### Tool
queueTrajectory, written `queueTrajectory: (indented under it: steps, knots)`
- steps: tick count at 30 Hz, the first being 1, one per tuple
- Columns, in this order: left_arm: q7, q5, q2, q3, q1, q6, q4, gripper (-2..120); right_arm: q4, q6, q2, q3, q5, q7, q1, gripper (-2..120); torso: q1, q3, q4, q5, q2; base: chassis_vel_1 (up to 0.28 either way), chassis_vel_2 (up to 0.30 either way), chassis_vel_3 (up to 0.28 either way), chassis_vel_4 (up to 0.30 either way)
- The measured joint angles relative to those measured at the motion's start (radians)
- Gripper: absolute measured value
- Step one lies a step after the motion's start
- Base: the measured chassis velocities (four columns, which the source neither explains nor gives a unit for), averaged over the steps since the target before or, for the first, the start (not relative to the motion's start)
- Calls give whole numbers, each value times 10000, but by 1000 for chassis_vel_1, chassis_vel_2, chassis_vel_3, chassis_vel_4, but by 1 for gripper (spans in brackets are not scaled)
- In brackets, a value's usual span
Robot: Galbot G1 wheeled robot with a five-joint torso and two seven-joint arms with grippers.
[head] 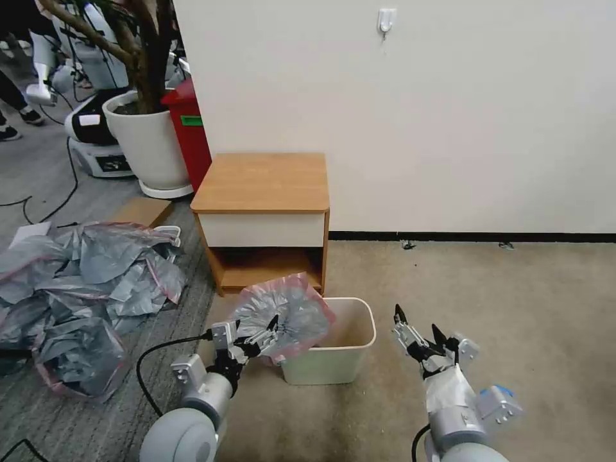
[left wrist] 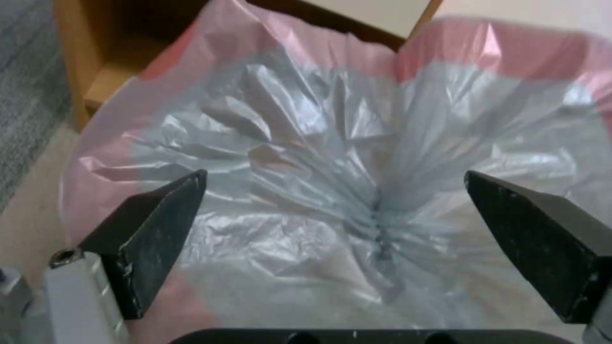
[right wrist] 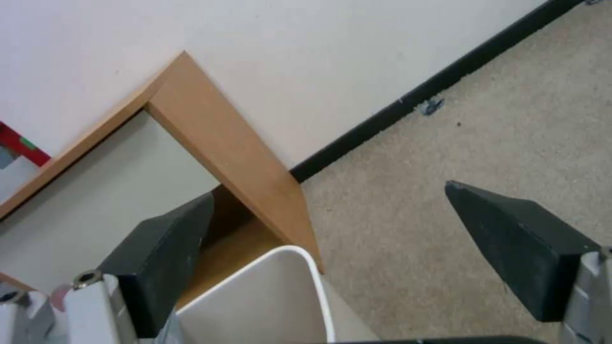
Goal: Pick up the garbage bag from the table and place it over the trash can.
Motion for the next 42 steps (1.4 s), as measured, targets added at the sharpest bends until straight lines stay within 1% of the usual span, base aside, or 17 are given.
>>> queueTrajectory:
  steps: [3,8,12,14,15,16,18,26,40,42]
  knots:
    - [10,14,43,43,-45,17,67,100,-36,1,-62,-7,21,7,50,93,0,0,0,1,0,0,0,0,0]
    - [16,72,86,141,-148,16,211,100,-136,5,-158,-24,63,33,163,89,-1,0,0,1,0,0,0,0,0]
    - [16,168,96,229,-229,7,349,97,-210,21,-193,-52,73,42,192,86,0,0,0,1,0,0,0,0,0]
    - [-3,219,104,287,-286,11,414,93,-240,34,-218,-58,77,45,198,84,-1,0,0,1,0,0,0,0,0]
    - [-43,233,127,340,-347,33,458,86,-247,40,-247,-58,82,47,201,84,0,0,0,1,0,0,0,0,0]
    - [-43,233,127,340,-347,33,458,86,-247,40,-247,-58,82,47,201,84,0,0,0,1,0,0,0,0,0]
    - [-146,238,166,435,-475,106,537,78,-260,44,-290,-44,93,50,208,82,0,0,0,1,0,0,0,0,0]
    - [-493,210,335,664,-661,358,741,77,-296,55,-276,-33,99,58,201,80,0,0,0,1,0,0,0,0,0]
    - [-714,134,471,924,-938,487,1042,77,-466,123,-163,-78,66,63,197,76,0,0,0,1,0,0,0,0,0]
    - [-777,53,513,977,-1069,600,1096,75,-485,135,-148,-79,63,64,195,75,0,0,0,1,-1,0,0,0,0]
